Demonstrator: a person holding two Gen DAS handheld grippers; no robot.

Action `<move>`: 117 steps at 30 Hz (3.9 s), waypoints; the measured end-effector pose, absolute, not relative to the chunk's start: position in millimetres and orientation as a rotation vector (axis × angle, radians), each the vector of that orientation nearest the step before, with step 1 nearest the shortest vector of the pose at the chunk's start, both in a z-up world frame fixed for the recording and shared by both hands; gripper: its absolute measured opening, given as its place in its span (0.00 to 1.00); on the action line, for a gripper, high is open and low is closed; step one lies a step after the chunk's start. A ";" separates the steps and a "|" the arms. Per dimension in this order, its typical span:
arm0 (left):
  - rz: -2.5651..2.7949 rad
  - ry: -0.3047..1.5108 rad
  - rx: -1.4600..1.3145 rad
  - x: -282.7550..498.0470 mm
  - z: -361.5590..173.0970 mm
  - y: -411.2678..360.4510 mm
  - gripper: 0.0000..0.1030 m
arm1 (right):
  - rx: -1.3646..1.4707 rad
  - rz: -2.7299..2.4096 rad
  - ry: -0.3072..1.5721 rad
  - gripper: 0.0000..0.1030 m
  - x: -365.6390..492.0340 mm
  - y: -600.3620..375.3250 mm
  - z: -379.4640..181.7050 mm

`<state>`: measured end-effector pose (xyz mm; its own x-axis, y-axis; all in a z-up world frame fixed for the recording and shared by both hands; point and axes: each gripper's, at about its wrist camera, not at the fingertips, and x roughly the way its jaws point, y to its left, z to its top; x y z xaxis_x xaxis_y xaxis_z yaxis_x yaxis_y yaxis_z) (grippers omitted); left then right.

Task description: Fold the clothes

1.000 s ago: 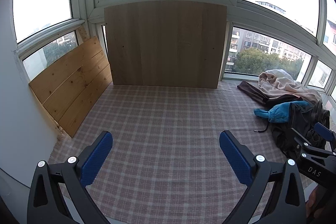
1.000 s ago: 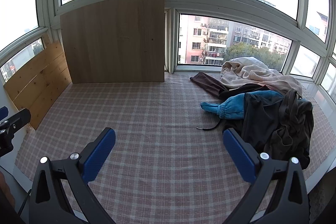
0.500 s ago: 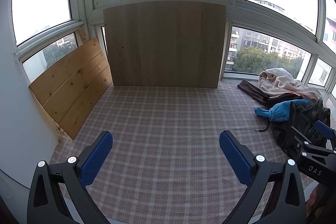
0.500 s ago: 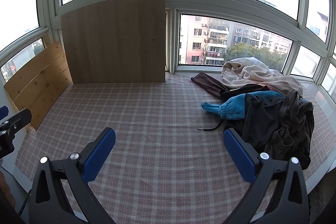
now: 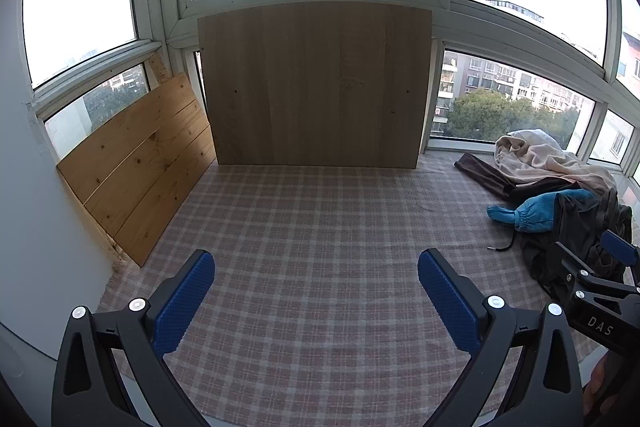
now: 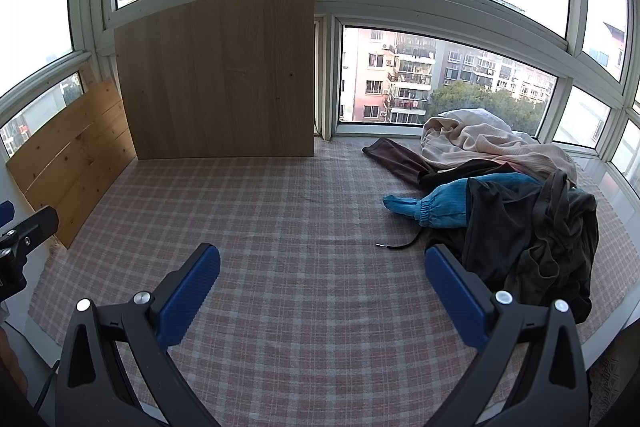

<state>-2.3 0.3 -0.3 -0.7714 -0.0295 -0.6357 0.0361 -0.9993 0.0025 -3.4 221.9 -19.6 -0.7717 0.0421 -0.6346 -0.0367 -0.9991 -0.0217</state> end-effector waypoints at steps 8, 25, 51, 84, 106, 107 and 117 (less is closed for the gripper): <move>-2.939 0.000 1.057 -4.2 -2.1 4.6 1.00 | -1.045 2.905 -0.014 1.00 -4.7 223.9 -18.9; -3.122 -0.023 1.036 -14.6 -5.6 30.4 1.00 | -0.815 2.880 -0.082 1.00 25.2 248.1 -13.9; -3.390 -0.086 1.020 -43.4 12.7 123.9 0.99 | -0.687 2.538 0.267 1.00 110.8 489.8 20.9; -3.272 -0.302 1.155 -54.4 6.9 376.7 0.99 | -0.936 2.575 0.413 1.00 21.5 775.4 -65.9; -3.240 -0.375 1.381 -97.9 -39.6 399.4 0.99 | -1.257 2.776 0.116 1.00 -51.0 697.9 -109.1; -3.241 -0.376 1.383 -97.3 -40.1 399.8 0.99 | -1.297 2.771 0.128 1.00 -57.0 696.9 -115.1; -3.200 -0.233 1.369 -93.5 -39.6 368.7 0.99 | -1.364 2.904 0.582 0.13 -56.3 703.1 -86.3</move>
